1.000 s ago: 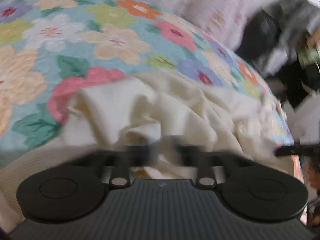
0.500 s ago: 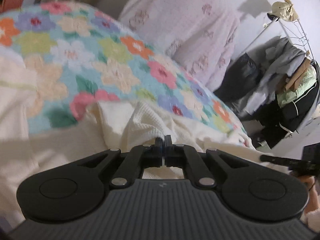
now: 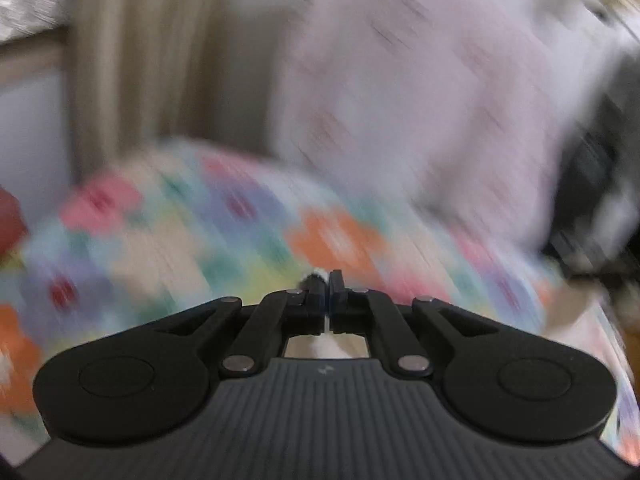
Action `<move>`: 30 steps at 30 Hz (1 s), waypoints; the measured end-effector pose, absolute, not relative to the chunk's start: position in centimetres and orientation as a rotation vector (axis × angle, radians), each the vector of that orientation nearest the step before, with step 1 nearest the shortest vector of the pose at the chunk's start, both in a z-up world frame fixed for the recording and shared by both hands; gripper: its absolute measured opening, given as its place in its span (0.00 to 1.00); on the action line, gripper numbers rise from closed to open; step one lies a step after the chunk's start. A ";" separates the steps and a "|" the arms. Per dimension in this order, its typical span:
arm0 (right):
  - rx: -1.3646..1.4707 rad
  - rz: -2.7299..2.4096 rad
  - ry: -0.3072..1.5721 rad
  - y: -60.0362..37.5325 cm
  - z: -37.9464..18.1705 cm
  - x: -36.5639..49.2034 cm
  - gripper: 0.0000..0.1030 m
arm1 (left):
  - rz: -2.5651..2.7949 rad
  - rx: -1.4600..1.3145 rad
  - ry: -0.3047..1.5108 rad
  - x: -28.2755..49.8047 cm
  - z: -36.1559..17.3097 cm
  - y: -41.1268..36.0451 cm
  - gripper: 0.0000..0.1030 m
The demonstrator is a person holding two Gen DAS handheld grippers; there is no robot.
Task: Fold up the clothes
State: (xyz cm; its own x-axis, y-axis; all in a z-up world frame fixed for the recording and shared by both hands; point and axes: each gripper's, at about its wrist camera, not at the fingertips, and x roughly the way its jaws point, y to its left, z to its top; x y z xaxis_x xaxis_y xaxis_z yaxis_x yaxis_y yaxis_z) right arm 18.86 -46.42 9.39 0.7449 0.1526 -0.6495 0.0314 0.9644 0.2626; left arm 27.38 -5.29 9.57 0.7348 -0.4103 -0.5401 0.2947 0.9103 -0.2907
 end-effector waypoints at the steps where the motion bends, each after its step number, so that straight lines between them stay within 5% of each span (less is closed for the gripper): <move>1: 0.272 0.011 0.681 -46.7 9.5 20.5 0.46 | -0.342 -0.197 0.628 29.4 9.3 -5.2 0.06; 3: 0.317 -0.073 0.579 -47.6 9.0 22.2 0.58 | -0.291 -0.196 0.634 31.2 8.0 -5.2 0.09; 6: 0.405 -0.053 0.597 -49.1 5.8 21.9 0.58 | -0.280 -0.217 0.677 32.2 5.2 -5.1 0.37; 15: 0.367 -0.070 0.842 -52.8 -3.3 15.6 0.59 | -0.449 -0.129 0.967 28.1 -3.9 -5.5 0.39; 22: 0.253 0.031 0.865 -49.0 -1.7 15.4 0.59 | -0.497 0.007 0.997 22.8 -4.3 -5.8 0.43; 24: 0.255 0.068 0.852 -47.2 -1.4 15.7 0.59 | -0.498 -0.037 1.005 21.8 -4.4 -5.9 0.51; 30: 0.124 -0.021 0.982 -40.1 1.1 15.5 0.58 | -0.543 -0.158 1.082 20.5 -4.7 -6.7 0.51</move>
State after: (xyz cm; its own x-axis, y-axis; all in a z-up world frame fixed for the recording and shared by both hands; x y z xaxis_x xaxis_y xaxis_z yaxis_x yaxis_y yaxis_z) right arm 15.50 -40.09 1.07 0.5558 0.0386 -0.8304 0.0739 0.9927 0.0957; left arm 20.51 -6.74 -4.67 0.3537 -0.4928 -0.7950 0.3422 0.8592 -0.3803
